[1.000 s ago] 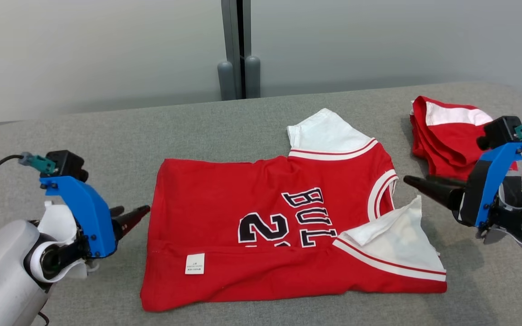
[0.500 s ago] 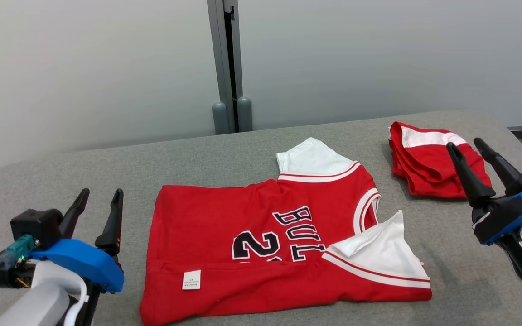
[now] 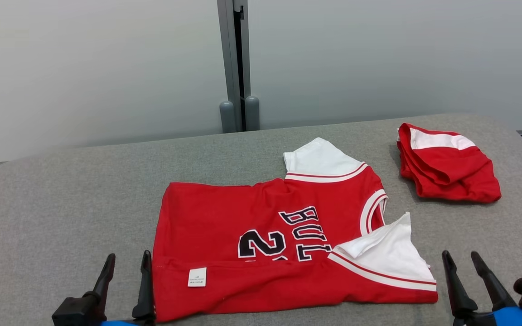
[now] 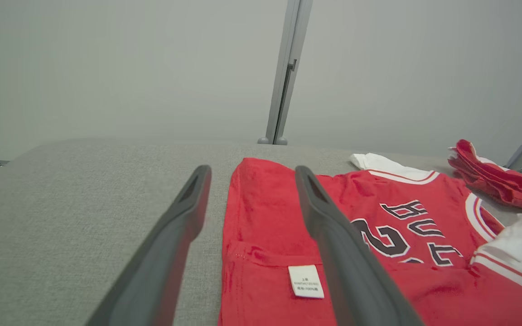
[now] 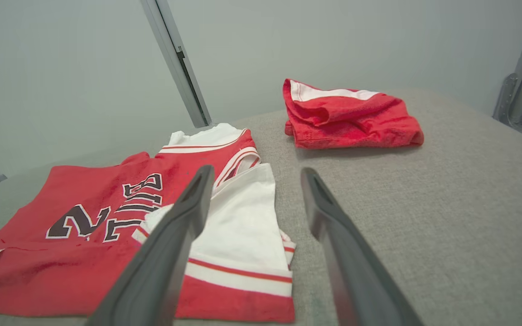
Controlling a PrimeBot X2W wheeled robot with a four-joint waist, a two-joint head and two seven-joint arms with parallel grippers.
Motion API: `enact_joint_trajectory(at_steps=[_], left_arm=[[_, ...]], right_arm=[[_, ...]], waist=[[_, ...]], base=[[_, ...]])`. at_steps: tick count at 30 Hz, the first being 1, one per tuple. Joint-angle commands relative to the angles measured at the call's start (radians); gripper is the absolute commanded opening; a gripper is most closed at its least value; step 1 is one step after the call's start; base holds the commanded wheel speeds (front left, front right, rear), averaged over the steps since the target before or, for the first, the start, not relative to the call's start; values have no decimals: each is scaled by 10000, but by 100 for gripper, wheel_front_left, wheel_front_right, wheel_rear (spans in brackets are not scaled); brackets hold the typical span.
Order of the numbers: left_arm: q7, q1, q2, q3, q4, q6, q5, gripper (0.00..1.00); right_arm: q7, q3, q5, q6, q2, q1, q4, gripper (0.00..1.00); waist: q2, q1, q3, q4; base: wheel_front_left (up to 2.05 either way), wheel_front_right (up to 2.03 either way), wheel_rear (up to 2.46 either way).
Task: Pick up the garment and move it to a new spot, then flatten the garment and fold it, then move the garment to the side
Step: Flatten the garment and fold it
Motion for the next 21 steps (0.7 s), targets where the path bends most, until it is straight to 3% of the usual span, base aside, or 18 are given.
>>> enact_joint_trajectory(at_steps=[1,8,15,21], left_arm=[[-44,58,-139,274,190,-298,271,100],[297,-68,-321,246,1398,-909,246,100],[1896,-452,-446,-229,2554,-1325,-299,100],[2866,-1006,-582,-553,3359,-1874,-641,100]], right_arm=[[-45,3,-174,1,92,121,304,100],[863,387,73,1,222,-814,2021,100],[2357,759,374,1,488,-1841,4134,100],[3220,1451,767,15,755,-2202,4985,100]], waist=[[2,1,30,35],[2,1,111,-44],[2,1,266,55],[2,1,393,193]], base=[[0,0,0],[0,0,0],[0,0,0],[0,0,0]])
